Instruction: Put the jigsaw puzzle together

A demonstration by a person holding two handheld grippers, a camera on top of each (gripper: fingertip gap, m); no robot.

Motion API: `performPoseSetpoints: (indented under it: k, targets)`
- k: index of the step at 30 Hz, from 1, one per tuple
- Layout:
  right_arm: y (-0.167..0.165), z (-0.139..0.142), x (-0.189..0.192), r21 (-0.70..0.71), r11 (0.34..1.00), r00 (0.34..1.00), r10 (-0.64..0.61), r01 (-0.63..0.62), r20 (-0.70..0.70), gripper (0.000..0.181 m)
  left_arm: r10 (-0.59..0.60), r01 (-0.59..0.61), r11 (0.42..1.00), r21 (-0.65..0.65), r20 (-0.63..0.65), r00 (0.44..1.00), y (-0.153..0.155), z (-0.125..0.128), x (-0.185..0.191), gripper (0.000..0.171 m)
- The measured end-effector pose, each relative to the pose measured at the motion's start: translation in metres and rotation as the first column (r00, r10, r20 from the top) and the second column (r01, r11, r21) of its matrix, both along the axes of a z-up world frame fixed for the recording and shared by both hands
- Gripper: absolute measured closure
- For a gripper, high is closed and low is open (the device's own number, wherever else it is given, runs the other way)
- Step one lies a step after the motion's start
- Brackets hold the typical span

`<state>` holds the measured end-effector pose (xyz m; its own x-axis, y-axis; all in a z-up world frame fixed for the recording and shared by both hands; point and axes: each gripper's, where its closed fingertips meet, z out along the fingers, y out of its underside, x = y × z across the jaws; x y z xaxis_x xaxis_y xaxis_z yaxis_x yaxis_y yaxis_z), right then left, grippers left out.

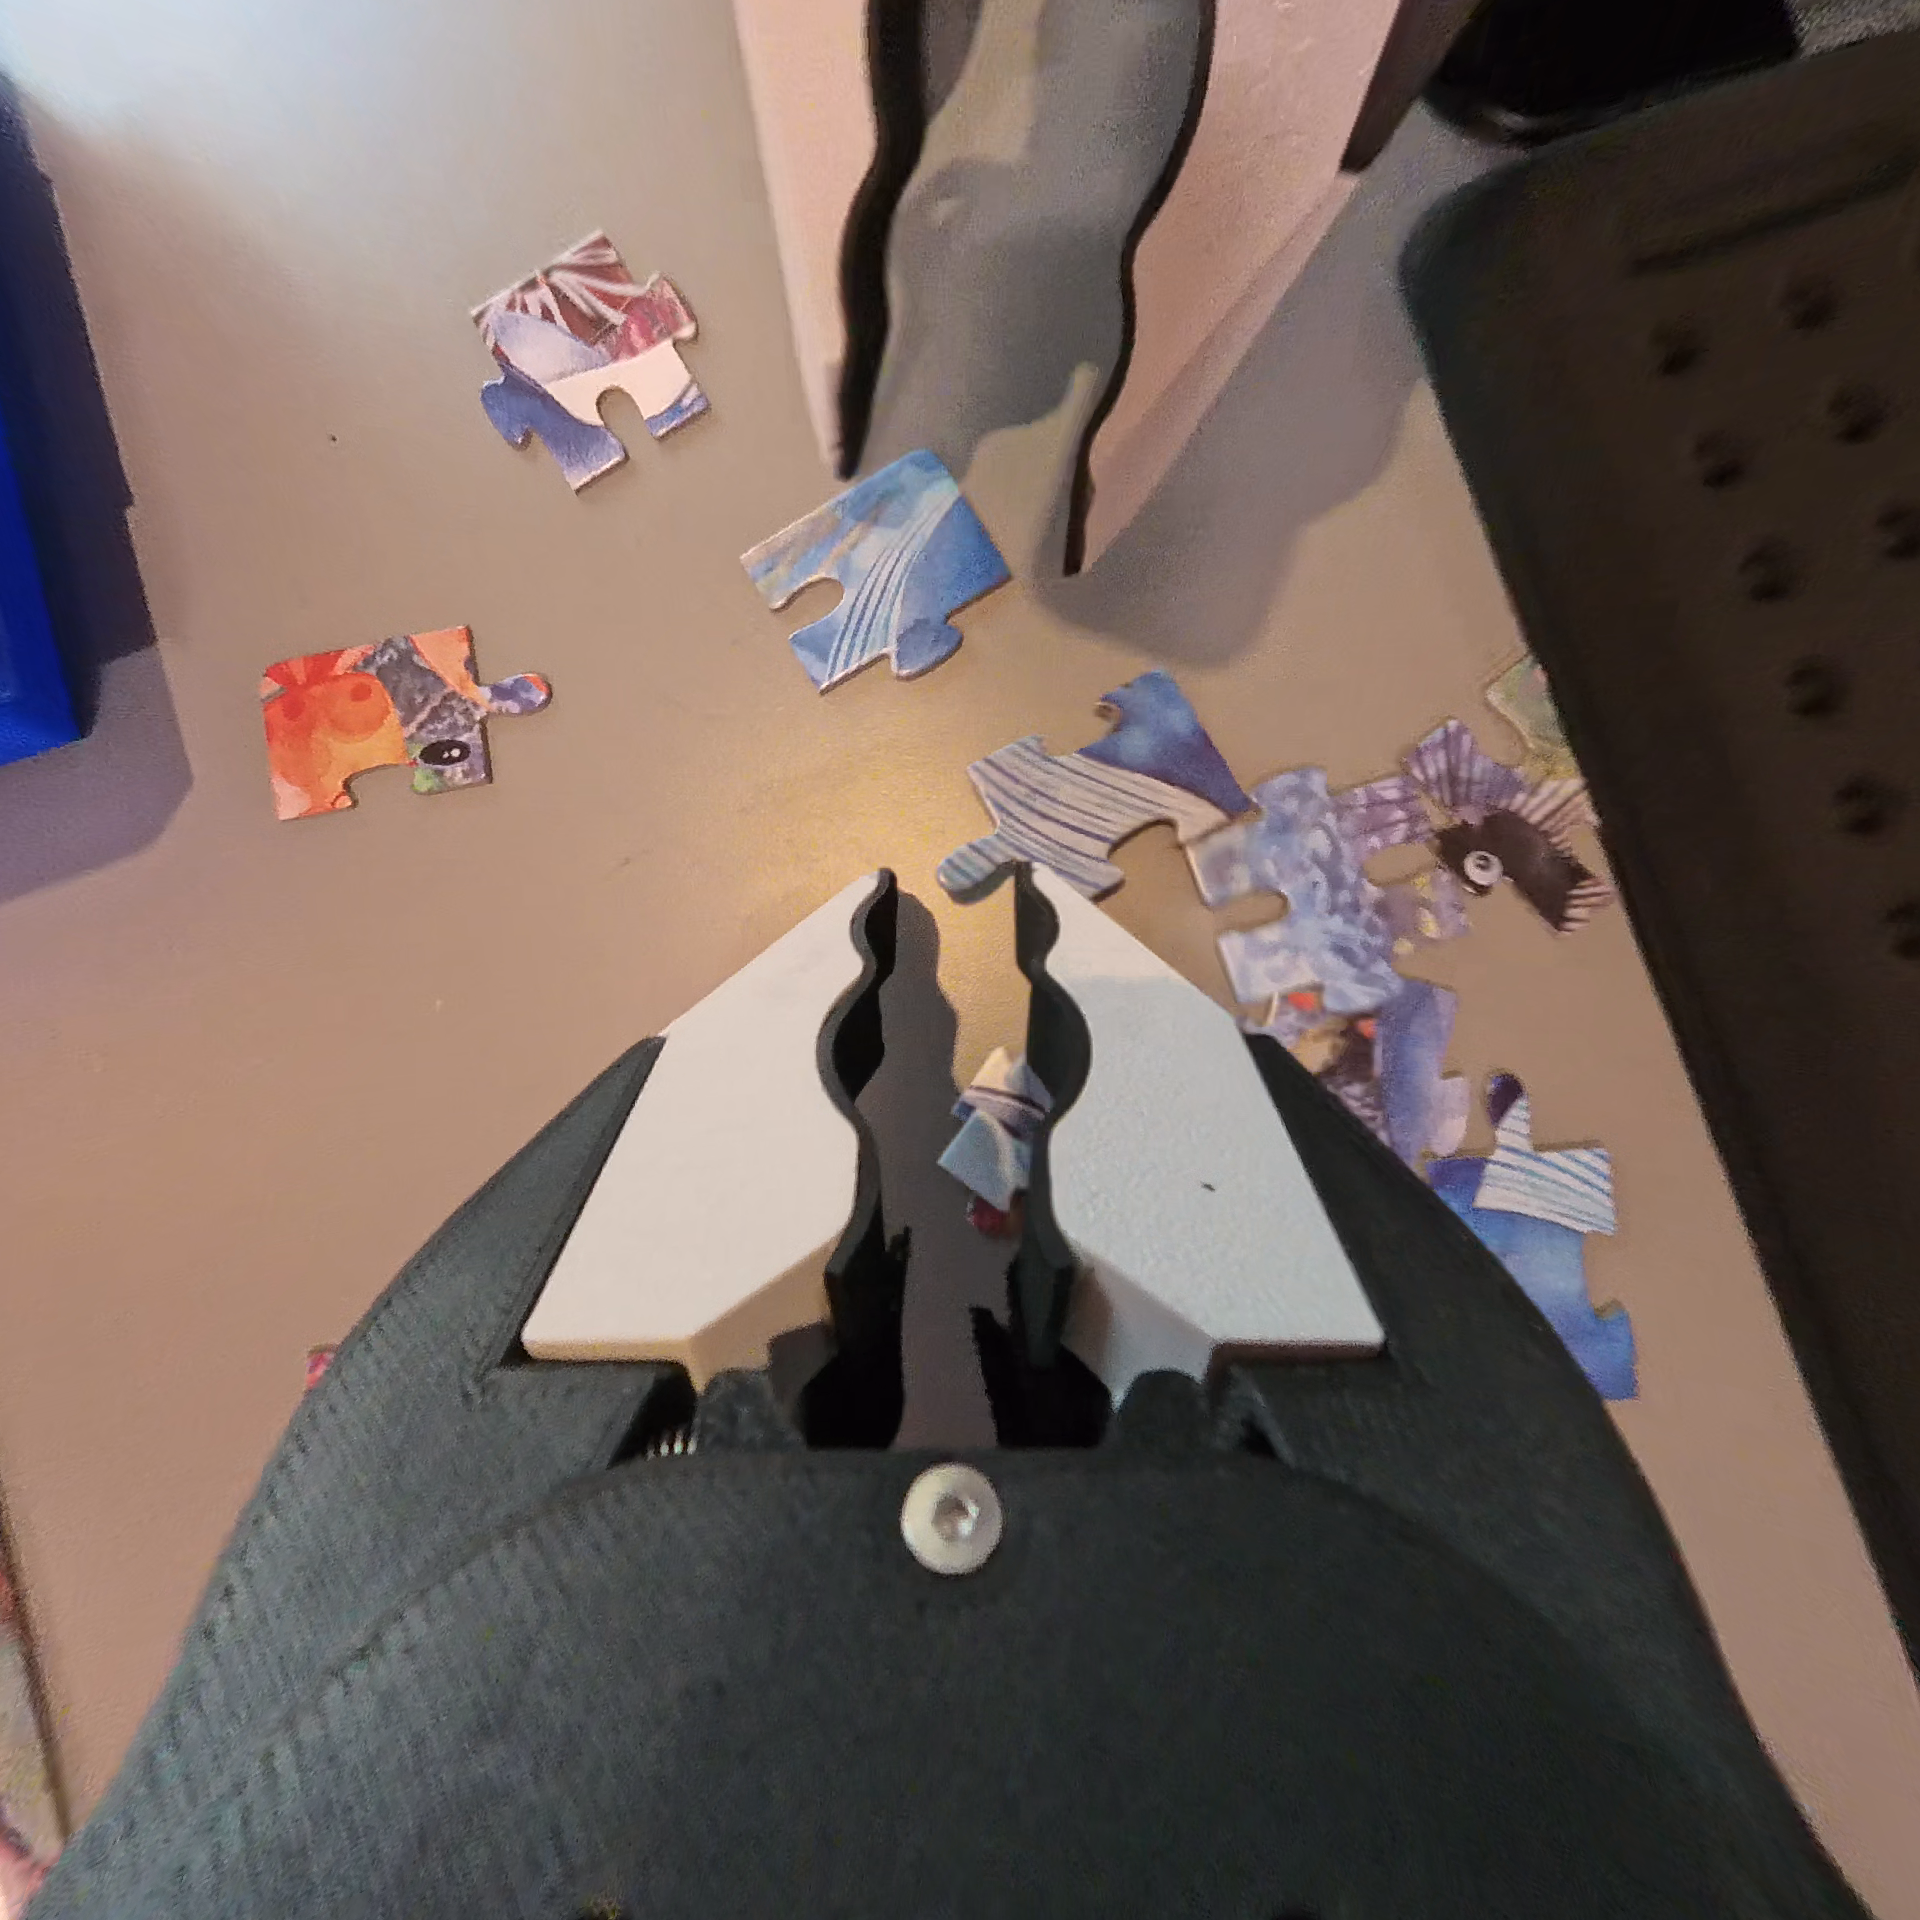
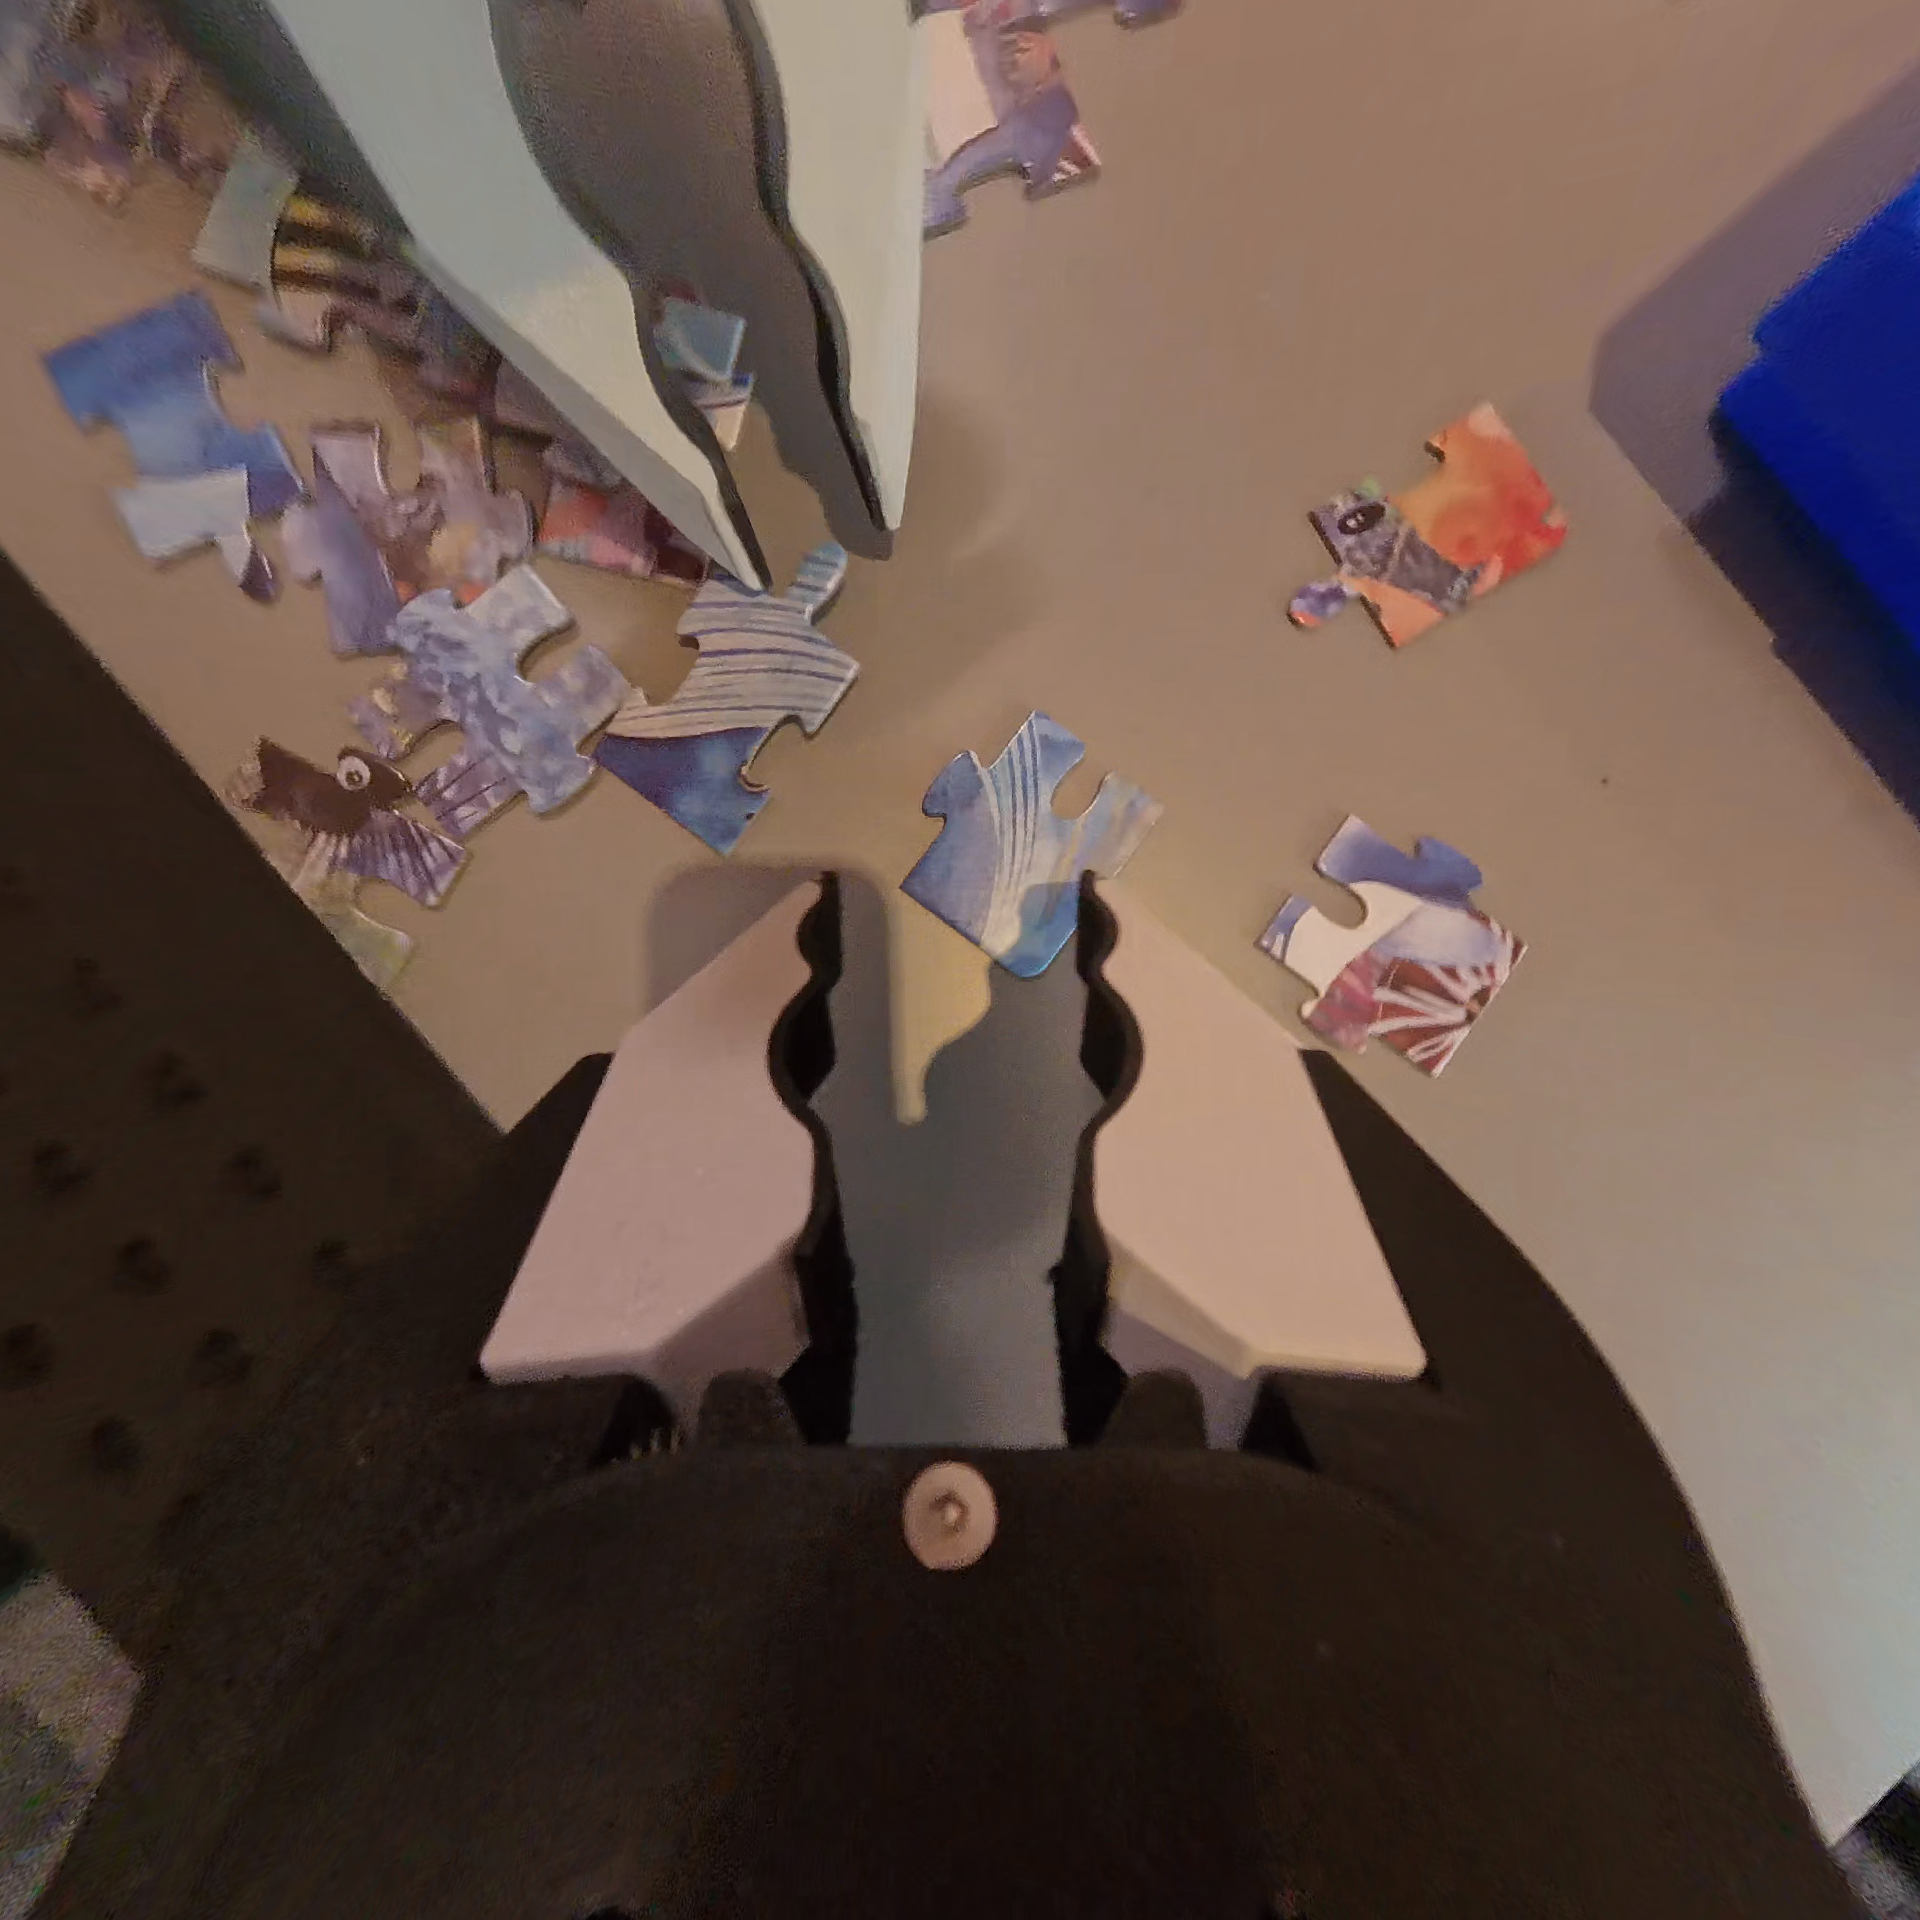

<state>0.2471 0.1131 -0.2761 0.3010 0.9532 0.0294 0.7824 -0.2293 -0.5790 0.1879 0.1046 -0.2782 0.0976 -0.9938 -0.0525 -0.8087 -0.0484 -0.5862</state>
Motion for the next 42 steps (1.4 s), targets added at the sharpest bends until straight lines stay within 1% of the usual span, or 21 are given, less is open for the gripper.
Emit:
performPoseSetpoints:
  k: [2, 4, 6, 9, 11, 13, 16, 20, 21, 22, 24, 25, 26, 28, 29, 31, 34, 35, 37, 42]
  targets:
    - [0.005, -0.004, 0.001, 0.025, 0.999, 0.999, 0.047, -0.047, 0.008, 0.131, 0.015, -0.015, 1.0, -0.022, 0.003, 1.0, -0.003, 0.001, 0.002, 0.147]
    - [0.012, -0.01, 0.005, 0.002, 0.999, 0.998, 0.039, -0.039, 0.042, 0.127, 0.021, -0.021, 0.999, -0.042, 0.001, 1.0, -0.008, 0.0, 0.004, 0.139]
    - [0.017, -0.01, 0.009, -0.01, 1.0, 0.999, 0.008, -0.008, 0.049, 0.129, 0.019, -0.019, 0.999, -0.046, 0.004, 1.0, -0.013, 0.0, 0.006, 0.138]
    - [0.015, -0.011, 0.006, -0.048, 0.999, 1.0, -0.025, 0.025, 0.017, 0.141, 0.02, -0.021, 0.999, -0.032, -0.008, 1.0, -0.014, 0.0, 0.006, 0.138]
    - [0.014, -0.011, 0.004, -0.048, 0.998, 0.999, -0.047, 0.047, -0.003, 0.15, 0.013, -0.013, 0.999, -0.035, -0.001, 1.0, -0.013, 0.0, 0.007, 0.14]
    - [0.012, -0.011, 0.004, -0.045, 0.997, 0.998, -0.058, 0.057, -0.01, 0.153, -0.001, 0.001, 0.999, -0.053, -0.003, 1.0, -0.015, -0.004, 0.009, 0.141]
    - [0.009, -0.011, 0.006, -0.049, 0.998, 0.999, -0.049, 0.048, -0.012, 0.16, -0.032, 0.032, 0.999, -0.042, -0.004, 0.999, -0.018, -0.008, 0.015, 0.144]
    - [0.0, -0.011, 0.013, -0.065, 0.998, 1.0, -0.017, 0.019, 0.02, 0.178, -0.053, 0.053, 0.999, 0.013, -0.032, 0.998, -0.01, -0.007, 0.017, 0.146]
    - [-0.002, -0.012, 0.016, -0.073, 0.997, 0.999, -0.012, 0.014, 0.031, 0.18, -0.059, 0.06, 0.998, 0.024, -0.043, 0.997, -0.007, -0.007, 0.018, 0.148]
    - [-0.003, -0.012, 0.019, -0.075, 0.997, 0.999, -0.011, 0.015, 0.048, 0.179, -0.07, 0.073, 0.997, 0.041, -0.056, 0.996, -0.004, -0.007, 0.018, 0.148]
    - [0.001, -0.011, 0.024, -0.042, 0.999, 0.997, -0.018, 0.022, 0.082, 0.168, -0.096, 0.104, 0.991, 0.087, -0.09, 0.991, 0.006, -0.007, 0.017, 0.149]
    - [0.002, -0.01, 0.023, -0.031, 0.999, 0.997, -0.014, 0.016, 0.081, 0.16, -0.072, 0.086, 0.99, 0.116, -0.119, 0.99, 0.016, -0.008, 0.013, 0.149]
    - [0.0, -0.009, 0.02, -0.029, 1.0, 0.997, 0.007, -0.005, 0.074, 0.153, -0.073, 0.085, 0.991, 0.101, -0.121, 0.99, 0.017, -0.008, 0.013, 0.149]
    - [-0.007, -0.008, 0.014, -0.01, 0.997, 0.995, 0.074, -0.074, 0.068, 0.149, -0.073, 0.077, 0.996, 0.039, -0.109, 0.991, 0.01, -0.008, 0.013, 0.147]
    - [-0.013, -0.007, 0.01, -0.007, 0.994, 0.992, 0.112, -0.112, 0.064, 0.149, -0.086, 0.089, 0.996, 0.024, -0.107, 0.99, 0.006, -0.008, 0.012, 0.146]
    - [-0.03, -0.004, 0.0, -0.009, 0.984, 0.983, 0.179, -0.179, 0.03, 0.154, -0.109, 0.109, 0.994, 0.001, -0.091, 0.99, -0.002, -0.006, 0.009, 0.145]
    - [-0.039, -0.008, -0.011, -0.034, 0.987, 0.987, 0.16, -0.159, 0.011, 0.152, -0.171, 0.164, 0.983, -0.079, -0.08, 0.982, -0.017, -0.008, 0.002, 0.14]
    - [-0.039, -0.01, -0.013, -0.037, 0.989, 0.99, 0.141, -0.141, 0.011, 0.15, -0.178, 0.17, 0.981, -0.089, -0.086, 0.98, -0.017, -0.009, 0.0, 0.139]
    - [-0.038, -0.01, -0.015, -0.041, 0.994, 0.995, 0.104, -0.103, 0.001, 0.148, -0.195, 0.187, 0.977, -0.103, -0.072, 0.978, -0.02, -0.009, 0.002, 0.142]
    - [-0.036, -0.011, -0.016, -0.047, 0.998, 0.999, 0.042, -0.043, -0.016, 0.146, -0.205, 0.201, 0.978, -0.057, -0.064, 0.977, -0.02, -0.01, 0.01, 0.151]
